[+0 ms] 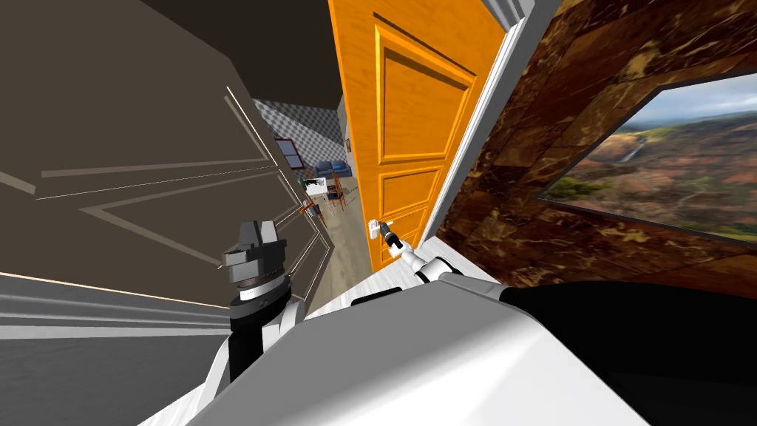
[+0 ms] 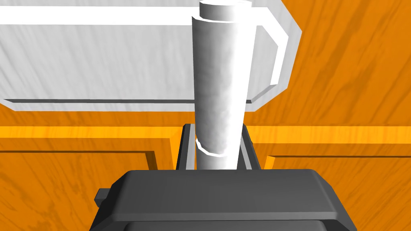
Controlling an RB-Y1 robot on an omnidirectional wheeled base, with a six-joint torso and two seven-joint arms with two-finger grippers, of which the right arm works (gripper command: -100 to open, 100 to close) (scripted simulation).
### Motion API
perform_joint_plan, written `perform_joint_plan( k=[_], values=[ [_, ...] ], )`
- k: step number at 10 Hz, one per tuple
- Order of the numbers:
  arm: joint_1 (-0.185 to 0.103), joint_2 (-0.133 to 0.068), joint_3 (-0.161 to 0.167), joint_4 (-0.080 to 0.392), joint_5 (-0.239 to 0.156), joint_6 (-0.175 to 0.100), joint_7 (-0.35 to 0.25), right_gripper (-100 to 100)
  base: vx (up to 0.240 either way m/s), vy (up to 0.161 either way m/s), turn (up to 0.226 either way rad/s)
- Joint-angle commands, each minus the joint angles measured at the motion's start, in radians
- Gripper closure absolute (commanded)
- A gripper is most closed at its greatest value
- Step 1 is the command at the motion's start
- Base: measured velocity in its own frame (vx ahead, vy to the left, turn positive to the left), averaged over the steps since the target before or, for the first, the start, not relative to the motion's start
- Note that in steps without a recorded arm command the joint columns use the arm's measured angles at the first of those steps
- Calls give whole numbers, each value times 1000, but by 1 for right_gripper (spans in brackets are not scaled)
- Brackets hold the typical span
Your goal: Push the door open
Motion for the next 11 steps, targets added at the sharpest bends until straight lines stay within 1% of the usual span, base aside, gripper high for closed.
perform_joint_plan(
  k=[1,2,4,6,8,9,11],
  values=[
    [5,-11,-10,-37,-2,9,4,100,106,83,-24],
    [7,-19,-24,-36,-7,9,10,100,131,106,-24],
    [8,-28,-40,-34,-12,10,15,100,171,106,-40],
    [10,-37,-58,-33,-18,10,22,100,163,151,-83],
    [13,-48,-83,-31,-27,10,31,100,139,135,-59],
    [14,-51,-89,-30,-29,11,33,100,163,140,-55],
    [17,-63,-116,-28,-38,11,43,100,166,161,-92]
  ],
)
